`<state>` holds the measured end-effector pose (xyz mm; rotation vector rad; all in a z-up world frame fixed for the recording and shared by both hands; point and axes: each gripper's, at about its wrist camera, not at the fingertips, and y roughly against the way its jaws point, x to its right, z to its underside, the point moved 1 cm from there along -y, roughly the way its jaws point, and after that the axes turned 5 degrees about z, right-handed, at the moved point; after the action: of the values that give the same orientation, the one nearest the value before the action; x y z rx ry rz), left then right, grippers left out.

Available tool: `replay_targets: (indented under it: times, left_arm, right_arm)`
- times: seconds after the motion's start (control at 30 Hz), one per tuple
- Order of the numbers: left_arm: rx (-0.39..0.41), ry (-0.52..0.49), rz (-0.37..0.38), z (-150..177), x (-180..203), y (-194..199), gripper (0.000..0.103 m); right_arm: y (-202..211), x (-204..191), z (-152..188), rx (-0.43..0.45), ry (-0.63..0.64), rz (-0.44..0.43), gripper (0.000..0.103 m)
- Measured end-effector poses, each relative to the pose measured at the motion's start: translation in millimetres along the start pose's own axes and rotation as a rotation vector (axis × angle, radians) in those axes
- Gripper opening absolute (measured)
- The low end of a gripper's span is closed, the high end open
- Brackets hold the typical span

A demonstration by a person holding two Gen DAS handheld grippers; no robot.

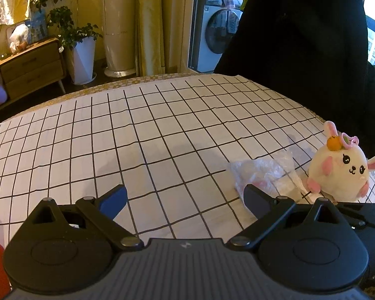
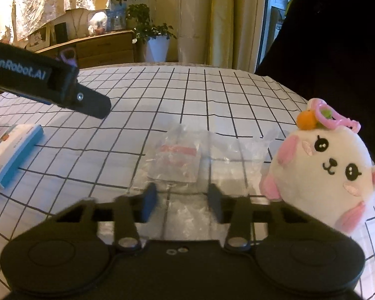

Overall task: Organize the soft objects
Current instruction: 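Close the right tool on the clear plastic bag beside the bunny, then close the left tool on the wet-wipe packet while the right tool lifts the plastic bag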

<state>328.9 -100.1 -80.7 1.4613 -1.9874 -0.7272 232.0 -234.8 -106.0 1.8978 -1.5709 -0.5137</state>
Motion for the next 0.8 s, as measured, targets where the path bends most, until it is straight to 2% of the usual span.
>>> replay_targets:
  times: [0.03,0.13,0.43,0.63,0.8]
  left_arm:
    - [0.001,-0.004,0.0,0.3,0.3,1.0,0.1]
    - [0.004,-0.015,0.0,1.4,2.4,2.5,0.1]
    - [-0.001,-0.106,0.023,8.4,24.3,-9.1,0.1]
    - [-0.032,-0.152,0.052,11.6,50.4,-38.7,0.1]
    - [-0.055,-0.175,0.041,16.6,71.1,-66.0,0.1]
  right_arm:
    - [1.0,-0.5,-0.1,0.001,0.012,0.016,0.007]
    - [1.5,0.1,-1.2,0.001,0.035,0.025,0.0]
    - [33.6,31.2,-2.4,0.038,-0.073,0.012,0.0]
    - [60.6,49.5,4.8,0.068,-0.12,-0.015,0.0]
    - [70.8,66.3,12.8,0.072,-0.158,-0.02,0.0]
